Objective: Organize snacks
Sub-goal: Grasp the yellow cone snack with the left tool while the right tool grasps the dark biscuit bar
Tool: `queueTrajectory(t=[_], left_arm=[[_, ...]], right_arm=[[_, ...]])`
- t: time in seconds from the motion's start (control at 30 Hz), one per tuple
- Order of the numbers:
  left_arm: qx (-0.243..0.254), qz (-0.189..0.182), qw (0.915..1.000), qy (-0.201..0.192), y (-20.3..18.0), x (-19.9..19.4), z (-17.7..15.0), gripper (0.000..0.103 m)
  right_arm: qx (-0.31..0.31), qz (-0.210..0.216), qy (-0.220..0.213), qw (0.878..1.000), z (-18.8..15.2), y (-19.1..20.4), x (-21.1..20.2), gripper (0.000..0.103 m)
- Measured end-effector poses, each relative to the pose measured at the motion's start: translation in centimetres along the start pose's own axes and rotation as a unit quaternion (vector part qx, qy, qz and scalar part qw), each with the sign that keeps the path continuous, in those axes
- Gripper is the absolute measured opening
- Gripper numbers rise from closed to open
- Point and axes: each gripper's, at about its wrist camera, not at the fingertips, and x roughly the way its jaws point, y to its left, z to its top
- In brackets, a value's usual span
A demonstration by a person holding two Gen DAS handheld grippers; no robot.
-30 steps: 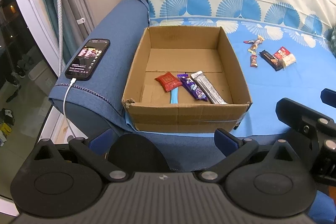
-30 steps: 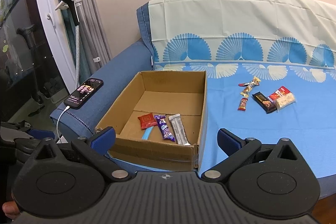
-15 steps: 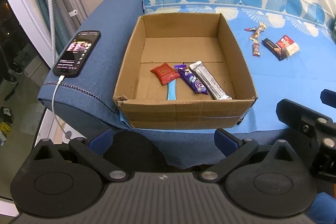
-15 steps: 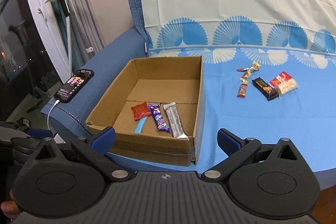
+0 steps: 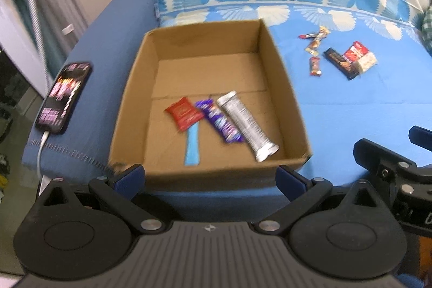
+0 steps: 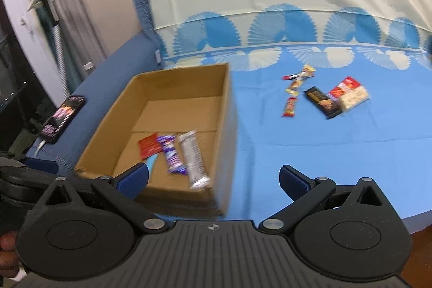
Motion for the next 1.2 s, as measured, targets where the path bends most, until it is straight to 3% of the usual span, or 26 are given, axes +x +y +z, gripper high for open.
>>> queueTrajectory(t=[0.27,0.43,0.57,0.77,1.03,1.2], left_arm=[[0.034,-0.039,0.9984,-0.024,-5.7,1.5,8.0,0.103],[0.046,-0.074,0.9959,-0.024,-10.3,5.2,14.9,0.103],[0.068,-0.087,0.9939,-0.006,-14.8,10.9,19.8,0.103],[0.082,-0.099,0.9912,0.028,-19.8,22.1,25.7,0.103],[0.103,-0.124,0.9849,0.063,-24.9,34.4,30.3,0.103],[0.120,-0.119,0.9815,0.089,-27.1,39.1,31.1,0.103]], right_arm=[[0.011,-0.059,-0.030,0.998,2.5,-7.3,1.9,0.102],[-0.006,-0.090,-0.053,0.995,4.4,-13.2,4.4,0.102],[-0.014,-0.086,-0.057,0.995,6.2,-18.0,8.4,0.102],[-0.057,-0.042,-0.037,0.997,8.3,-22.6,17.1,0.102],[-0.093,-0.008,0.009,0.996,10.4,-25.6,29.4,0.102],[-0.087,-0.001,0.056,0.995,10.2,-26.8,34.9,0.098]])
